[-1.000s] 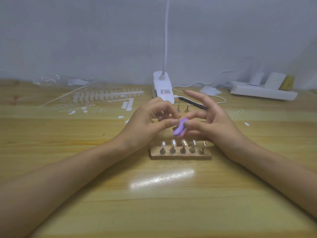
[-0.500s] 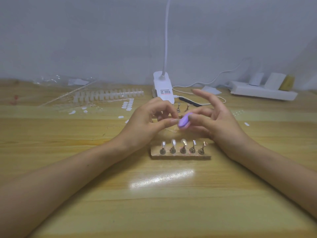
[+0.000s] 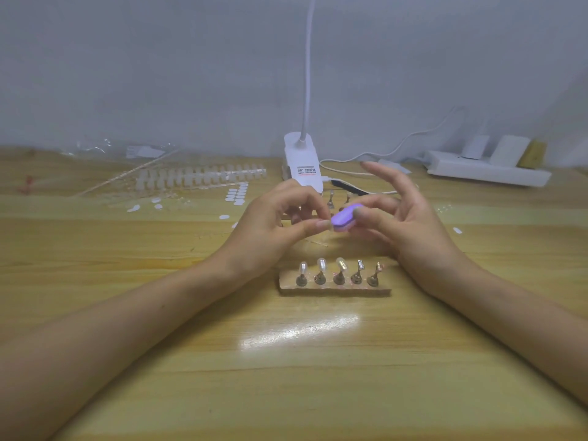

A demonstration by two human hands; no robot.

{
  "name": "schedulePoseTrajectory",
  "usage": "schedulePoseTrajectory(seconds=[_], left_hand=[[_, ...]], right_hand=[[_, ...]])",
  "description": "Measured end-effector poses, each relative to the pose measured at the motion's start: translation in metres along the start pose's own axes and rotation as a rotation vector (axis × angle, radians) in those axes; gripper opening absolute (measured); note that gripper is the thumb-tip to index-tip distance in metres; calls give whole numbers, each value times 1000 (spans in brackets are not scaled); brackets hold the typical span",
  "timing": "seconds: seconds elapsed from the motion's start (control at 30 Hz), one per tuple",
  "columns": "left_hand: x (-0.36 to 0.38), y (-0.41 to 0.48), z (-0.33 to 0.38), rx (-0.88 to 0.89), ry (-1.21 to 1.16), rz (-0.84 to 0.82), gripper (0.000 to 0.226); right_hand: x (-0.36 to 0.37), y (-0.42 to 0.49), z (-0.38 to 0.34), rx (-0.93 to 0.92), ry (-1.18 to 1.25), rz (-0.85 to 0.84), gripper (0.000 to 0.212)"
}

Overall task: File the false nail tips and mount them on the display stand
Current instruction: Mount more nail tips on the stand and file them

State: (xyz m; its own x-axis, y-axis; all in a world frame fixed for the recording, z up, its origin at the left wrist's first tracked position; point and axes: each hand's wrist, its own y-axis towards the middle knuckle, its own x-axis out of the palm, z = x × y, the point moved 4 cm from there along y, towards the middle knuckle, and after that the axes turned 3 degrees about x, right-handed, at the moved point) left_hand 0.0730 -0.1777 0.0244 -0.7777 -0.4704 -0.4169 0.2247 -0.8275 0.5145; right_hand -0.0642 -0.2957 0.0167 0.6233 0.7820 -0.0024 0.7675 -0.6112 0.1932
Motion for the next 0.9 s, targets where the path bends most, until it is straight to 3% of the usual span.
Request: schedulePoseTrajectory(seconds=[0.13, 0.27, 0.4, 0.5, 0.63, 0.73, 0.83, 0.9], left_hand=[[1, 0, 1, 15, 16, -6, 6], [-1, 1, 0, 2, -2, 13, 10], [0, 0, 0, 6, 13, 1, 10], [0, 0, -1, -1, 12, -2, 8], [0, 0, -1, 5, 25, -4, 11], [0, 0, -2, -6, 11, -7, 7], [0, 1, -1, 5, 29, -14, 5], [0, 1, -1, 4, 21, -17, 5]], right_hand=[[10, -3, 1, 33, -69, -151, 73], [1, 0, 1, 23, 5, -39, 73], [11, -3, 1, 36, -84, -172, 74], [1, 0, 1, 21, -2, -35, 73], [10, -2, 2, 43, -75, -158, 73], [2, 1, 2, 33, -10, -27, 72], [9, -1, 2, 43, -72, -144, 71], [5, 0, 2, 21, -34, -60, 68]])
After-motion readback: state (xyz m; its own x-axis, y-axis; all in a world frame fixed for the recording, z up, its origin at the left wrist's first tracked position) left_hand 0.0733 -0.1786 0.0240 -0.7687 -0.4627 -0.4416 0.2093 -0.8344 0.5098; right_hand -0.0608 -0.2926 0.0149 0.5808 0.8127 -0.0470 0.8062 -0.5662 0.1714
